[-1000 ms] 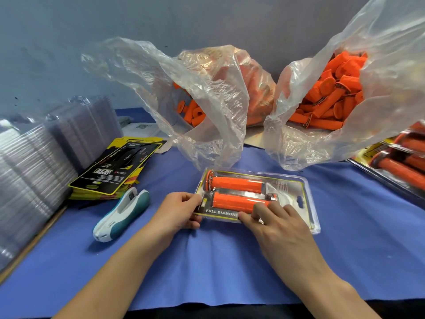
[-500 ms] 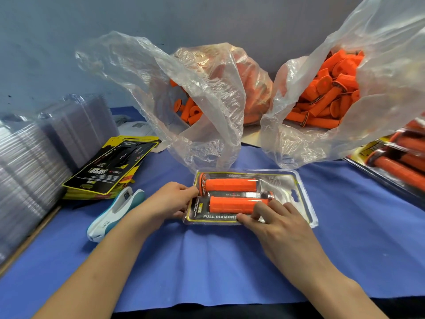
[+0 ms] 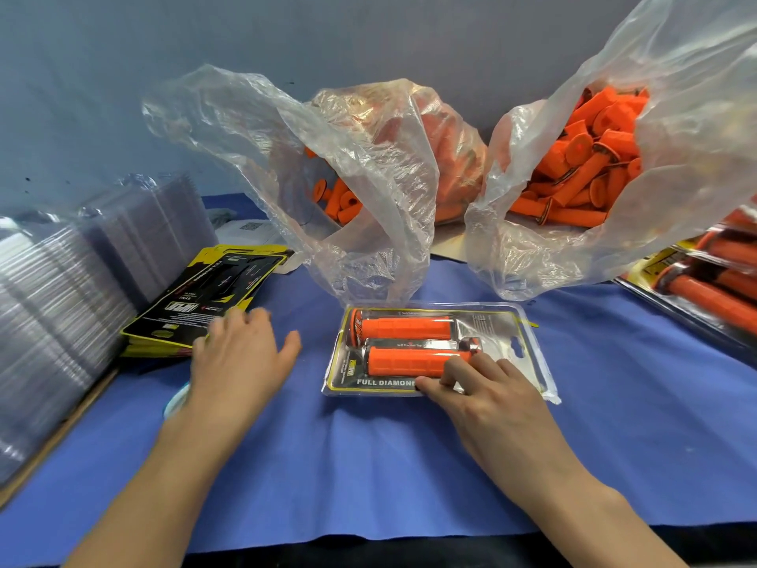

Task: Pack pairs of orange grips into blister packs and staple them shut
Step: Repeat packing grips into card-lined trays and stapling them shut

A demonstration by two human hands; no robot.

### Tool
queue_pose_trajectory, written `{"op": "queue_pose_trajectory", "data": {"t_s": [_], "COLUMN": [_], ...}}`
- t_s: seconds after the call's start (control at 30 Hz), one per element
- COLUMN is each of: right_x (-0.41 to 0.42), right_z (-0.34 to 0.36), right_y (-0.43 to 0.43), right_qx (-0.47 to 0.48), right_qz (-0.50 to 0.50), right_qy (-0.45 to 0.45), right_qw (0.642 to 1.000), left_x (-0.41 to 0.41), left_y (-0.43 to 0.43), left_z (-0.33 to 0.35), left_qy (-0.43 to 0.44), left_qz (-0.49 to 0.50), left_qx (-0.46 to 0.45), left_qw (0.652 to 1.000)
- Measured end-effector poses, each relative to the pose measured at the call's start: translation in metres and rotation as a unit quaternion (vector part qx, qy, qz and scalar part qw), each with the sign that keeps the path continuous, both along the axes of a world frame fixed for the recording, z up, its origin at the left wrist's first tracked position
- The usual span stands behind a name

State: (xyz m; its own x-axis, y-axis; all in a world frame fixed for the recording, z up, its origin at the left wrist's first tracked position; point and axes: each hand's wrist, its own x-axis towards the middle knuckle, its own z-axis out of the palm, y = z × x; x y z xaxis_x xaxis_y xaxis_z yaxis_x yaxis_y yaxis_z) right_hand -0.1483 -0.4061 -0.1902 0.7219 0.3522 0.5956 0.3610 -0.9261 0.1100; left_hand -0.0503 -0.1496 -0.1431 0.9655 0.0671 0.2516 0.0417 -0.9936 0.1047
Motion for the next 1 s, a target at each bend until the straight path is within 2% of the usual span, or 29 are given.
{"op": "queue_pose_trajectory", "data": {"t_s": [0.1, 0.2, 0.27, 0.33, 0.4, 0.43, 0.47, 0.53, 0.57, 0.63, 0.7, 0.77, 0.83, 1.0], "right_x": [0.001, 0.000, 0.001, 0.001, 0.002, 0.002, 0.002, 0.004, 0.005, 0.005, 0.005, 0.007, 0.007, 0.007], "right_z": [0.001, 0.002, 0.002, 0.003, 0.004, 0.005, 0.006, 0.007, 0.008, 0.010, 0.011, 0.011, 0.012, 0.011], "right_y": [0.003, 0.004, 0.004, 0.005, 0.007, 0.008, 0.010, 0.013, 0.015, 0.018, 0.019, 0.019, 0.019, 0.023], "right_qx": [-0.004, -0.001, 0.001, 0.005, 0.012, 0.013, 0.010, 0.001, -0.002, -0.004, -0.003, 0.000, 0.006, 0.007], "right_qz": [0.000, -0.003, -0.010, -0.015, -0.014, -0.014, -0.018, -0.029, -0.034, -0.042, -0.049, -0.057, -0.062, -0.063], "right_qy": [-0.003, -0.003, -0.002, -0.007, -0.017, -0.021, -0.023, -0.017, -0.011, -0.001, 0.009, 0.018, 0.015, 0.002], "right_qw": [1.000, 1.000, 1.000, 1.000, 1.000, 1.000, 1.000, 0.999, 0.999, 0.999, 0.999, 0.998, 0.998, 0.998], "left_x": [-0.011, -0.011, -0.009, -0.011, -0.017, -0.022, -0.027, -0.038, -0.044, -0.053, -0.056, -0.054, -0.052, -0.053], "left_y": [0.020, 0.035, 0.045, 0.050, 0.050, 0.047, 0.043, 0.036, 0.031, 0.018, 0.004, -0.007, -0.013, -0.022], "left_z": [-0.009, -0.012, -0.011, -0.006, 0.003, 0.009, 0.014, 0.016, 0.017, 0.014, 0.009, 0.001, -0.004, -0.010], "left_qy": [0.071, 0.081, 0.114, 0.138, 0.151, 0.173, 0.218, 0.348, 0.402, 0.483, 0.518, 0.505, 0.479, 0.447], "left_qz": [0.048, 0.070, 0.088, 0.067, 0.024, 0.001, -0.011, -0.021, -0.033, -0.071, -0.081, -0.061, -0.050, -0.049], "left_qx": [0.068, 0.069, 0.038, -0.016, -0.130, -0.217, -0.309, -0.441, -0.466, -0.475, -0.504, -0.542, -0.554, -0.585], "left_qw": [0.994, 0.992, 0.989, 0.988, 0.980, 0.961, 0.926, 0.827, 0.787, 0.732, 0.687, 0.669, 0.679, 0.675]}}
